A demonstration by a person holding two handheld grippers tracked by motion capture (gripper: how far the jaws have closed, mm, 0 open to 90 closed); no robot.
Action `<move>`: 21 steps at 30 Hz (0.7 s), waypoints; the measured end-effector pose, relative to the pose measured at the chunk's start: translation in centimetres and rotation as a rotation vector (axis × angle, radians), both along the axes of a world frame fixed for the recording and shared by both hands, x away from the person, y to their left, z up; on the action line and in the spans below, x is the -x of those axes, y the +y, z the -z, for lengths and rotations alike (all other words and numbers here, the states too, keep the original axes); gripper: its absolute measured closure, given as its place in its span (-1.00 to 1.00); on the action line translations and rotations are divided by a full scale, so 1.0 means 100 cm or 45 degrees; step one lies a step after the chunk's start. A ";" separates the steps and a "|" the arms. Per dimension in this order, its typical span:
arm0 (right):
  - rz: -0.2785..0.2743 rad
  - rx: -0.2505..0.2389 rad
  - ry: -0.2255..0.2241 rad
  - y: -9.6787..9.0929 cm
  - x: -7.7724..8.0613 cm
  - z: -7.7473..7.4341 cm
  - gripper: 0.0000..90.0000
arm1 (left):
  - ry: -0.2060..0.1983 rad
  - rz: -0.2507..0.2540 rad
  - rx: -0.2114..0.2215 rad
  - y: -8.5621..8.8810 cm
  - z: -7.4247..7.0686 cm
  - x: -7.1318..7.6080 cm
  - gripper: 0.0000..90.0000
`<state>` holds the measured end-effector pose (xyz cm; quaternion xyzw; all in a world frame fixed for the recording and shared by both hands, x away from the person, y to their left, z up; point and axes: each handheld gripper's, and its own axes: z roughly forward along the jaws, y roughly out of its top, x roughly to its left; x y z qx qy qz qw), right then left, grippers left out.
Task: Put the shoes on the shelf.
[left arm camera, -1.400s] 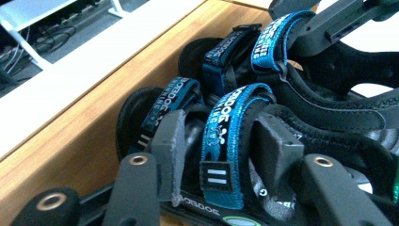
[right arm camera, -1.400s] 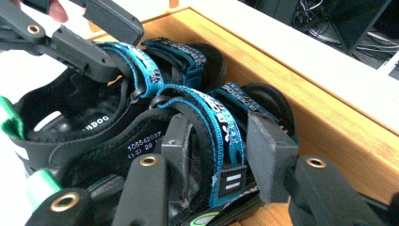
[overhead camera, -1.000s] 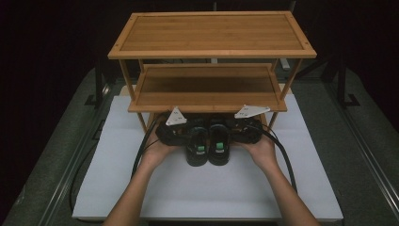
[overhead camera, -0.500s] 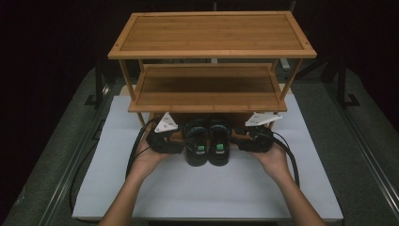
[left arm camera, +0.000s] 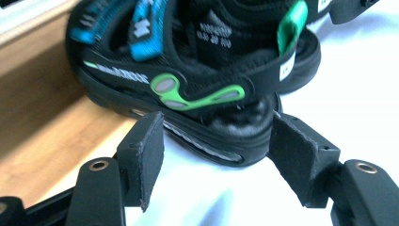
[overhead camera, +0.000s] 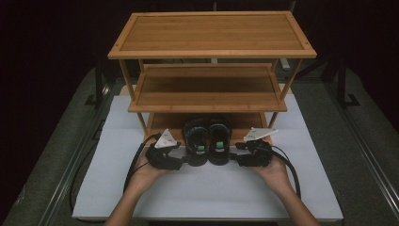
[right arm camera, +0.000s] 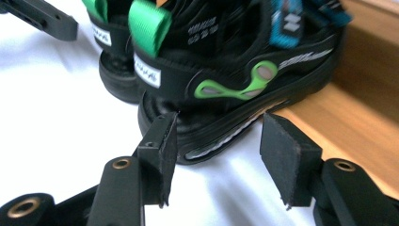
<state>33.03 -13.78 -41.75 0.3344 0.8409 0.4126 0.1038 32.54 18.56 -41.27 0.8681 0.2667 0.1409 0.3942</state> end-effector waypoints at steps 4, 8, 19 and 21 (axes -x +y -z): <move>-0.006 0.024 0.023 0.007 0.003 0.011 -0.09 | 0.030 -0.003 -0.012 -0.004 0.010 0.003 -0.27; -0.013 0.062 0.041 0.014 0.005 0.019 -0.17 | 0.032 0.002 -0.031 -0.008 0.017 0.005 -0.37; -0.011 0.085 0.059 0.022 0.004 0.026 -0.32 | 0.007 -0.021 -0.102 -0.019 0.028 0.004 -0.48; -0.012 0.082 0.061 0.023 0.004 0.026 -0.32 | 0.009 -0.025 -0.098 -0.019 0.029 0.002 -0.48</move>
